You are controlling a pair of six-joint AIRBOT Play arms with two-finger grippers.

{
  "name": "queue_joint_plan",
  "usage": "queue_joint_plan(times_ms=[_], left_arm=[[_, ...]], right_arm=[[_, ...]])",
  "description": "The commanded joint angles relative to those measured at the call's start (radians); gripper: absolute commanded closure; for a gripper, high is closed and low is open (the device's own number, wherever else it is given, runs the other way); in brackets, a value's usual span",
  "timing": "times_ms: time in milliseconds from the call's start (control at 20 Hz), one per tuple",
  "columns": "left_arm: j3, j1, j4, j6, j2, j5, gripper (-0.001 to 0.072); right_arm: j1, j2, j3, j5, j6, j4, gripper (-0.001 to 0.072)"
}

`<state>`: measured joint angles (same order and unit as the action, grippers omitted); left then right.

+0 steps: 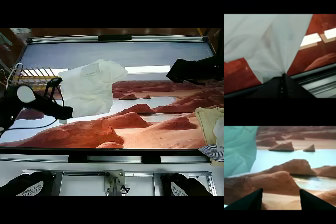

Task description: Fold the shirts.

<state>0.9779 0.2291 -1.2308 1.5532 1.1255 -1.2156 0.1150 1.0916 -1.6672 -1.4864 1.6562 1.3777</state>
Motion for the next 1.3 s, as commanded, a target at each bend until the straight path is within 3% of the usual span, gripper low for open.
queue_joint_plan(times_ms=[0, 50, 250, 300, 400, 550, 750, 1000, 1050, 1100, 1150, 1200, 1250], left_arm=[[-0.290, 0.027, 0.072, 0.109, -0.140, 0.158, 0.0262], [-0.276, 0.027, 0.090, 0.108, -0.142, 0.179, -0.0013], [-0.092, 0.006, 0.079, 0.045, -0.127, 0.332, -0.0009], [-0.031, -0.012, 0.079, 0.045, -0.099, 0.377, 0.0048], [0.079, -0.042, 0.079, 0.044, -0.006, 0.417, 0.0048], [0.237, -0.089, 0.067, 0.025, 0.204, 0.403, 0.0014], [0.417, -0.098, 0.016, -0.035, 0.450, 0.264, 0.0011], [0.494, -0.064, 0.027, 0.006, 0.590, 0.242, 0.0040], [0.498, -0.055, 0.035, 0.011, 0.603, 0.240, 0.0172], [0.503, -0.048, 0.035, 0.010, 0.612, 0.237, 0.0434], [0.505, -0.047, 0.044, -0.007, 0.613, 0.238, 0.0594], [0.515, -0.047, 0.063, -0.035, 0.612, 0.227, 0.0650], [0.539, -0.047, 0.092, -0.071, 0.608, 0.205, 0.0651]], right_arm=[[0.000, -0.021, -0.003, -0.040, 0.003, 0.019, 0.0129], [0.000, -0.021, -0.003, -0.035, 0.004, 0.020, 0.0129], [0.000, -0.008, -0.003, -0.032, 0.004, 0.026, 0.0129], [0.000, -0.004, -0.003, -0.032, 0.004, 0.036, 0.0129], [0.000, 0.009, -0.002, -0.030, 0.017, 0.073, 0.0129], [0.000, 0.030, -0.002, -0.032, 0.028, 0.123, 0.0128], [0.000, 0.057, -0.002, -0.032, 0.033, 0.152, 0.0128], [0.000, 0.092, -0.002, -0.018, 0.033, 0.185, 0.0128], [0.000, 0.093, -0.002, 0.004, 0.033, 0.199, 0.0128], [0.000, 0.093, -0.002, 0.023, 0.034, 0.210, 0.0128], [0.000, 0.093, -0.002, 0.039, 0.034, 0.225, 0.0128], [0.000, 0.093, -0.002, 0.047, 0.034, 0.232, 0.0128], [0.000, 0.093, -0.002, 0.048, 0.034, 0.238, 0.0128]])
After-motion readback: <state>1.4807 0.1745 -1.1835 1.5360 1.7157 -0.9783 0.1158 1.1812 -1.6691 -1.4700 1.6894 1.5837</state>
